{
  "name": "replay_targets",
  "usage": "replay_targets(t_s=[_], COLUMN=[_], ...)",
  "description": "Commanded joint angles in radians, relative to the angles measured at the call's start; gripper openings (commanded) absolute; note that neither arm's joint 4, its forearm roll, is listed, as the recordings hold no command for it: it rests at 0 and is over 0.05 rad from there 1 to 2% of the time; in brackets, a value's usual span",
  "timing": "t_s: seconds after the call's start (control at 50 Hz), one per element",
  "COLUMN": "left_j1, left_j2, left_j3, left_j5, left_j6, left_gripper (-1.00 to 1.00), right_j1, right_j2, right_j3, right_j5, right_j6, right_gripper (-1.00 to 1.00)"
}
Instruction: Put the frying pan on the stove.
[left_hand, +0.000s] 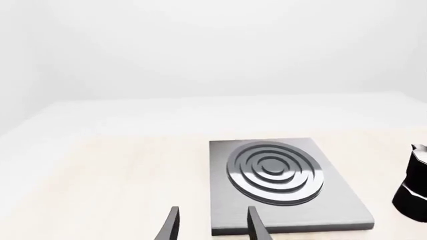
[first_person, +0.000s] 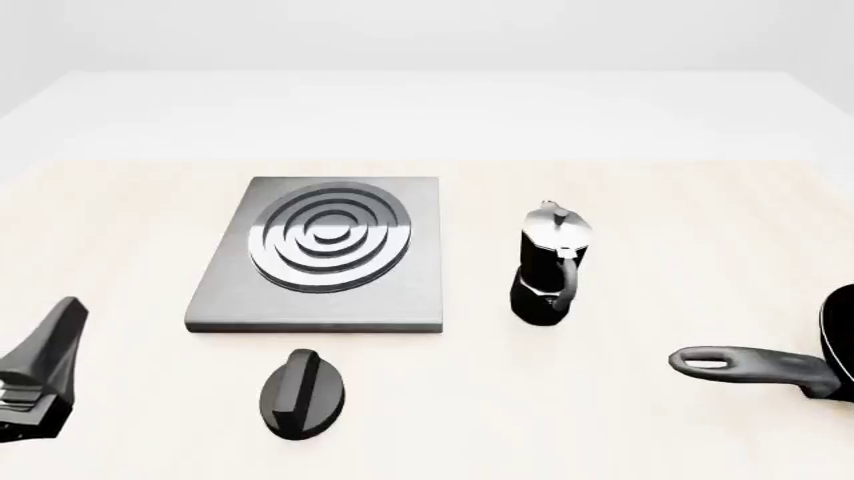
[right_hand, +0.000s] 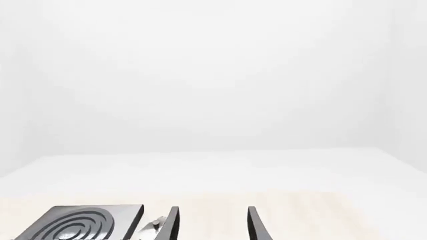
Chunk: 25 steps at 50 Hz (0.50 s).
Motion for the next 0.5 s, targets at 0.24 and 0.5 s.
replay_targets(t_s=[0.24,0.5], left_j1=[-0.033,-0.052], left_j2=[0.090,0.088], left_j3=[-0.026,-0.048], left_j5=[-0.052,-0.027], left_j6=[0.016,0.027], left_gripper=[1.00,1.00], right_j1=[0.015,0.028], right_j2=[0.000,0.000], right_j3=[-0.356,-0.596], right_j5=[0.179,0.318], right_j6=[0.006,0.003], right_gripper=[1.00,1.00])
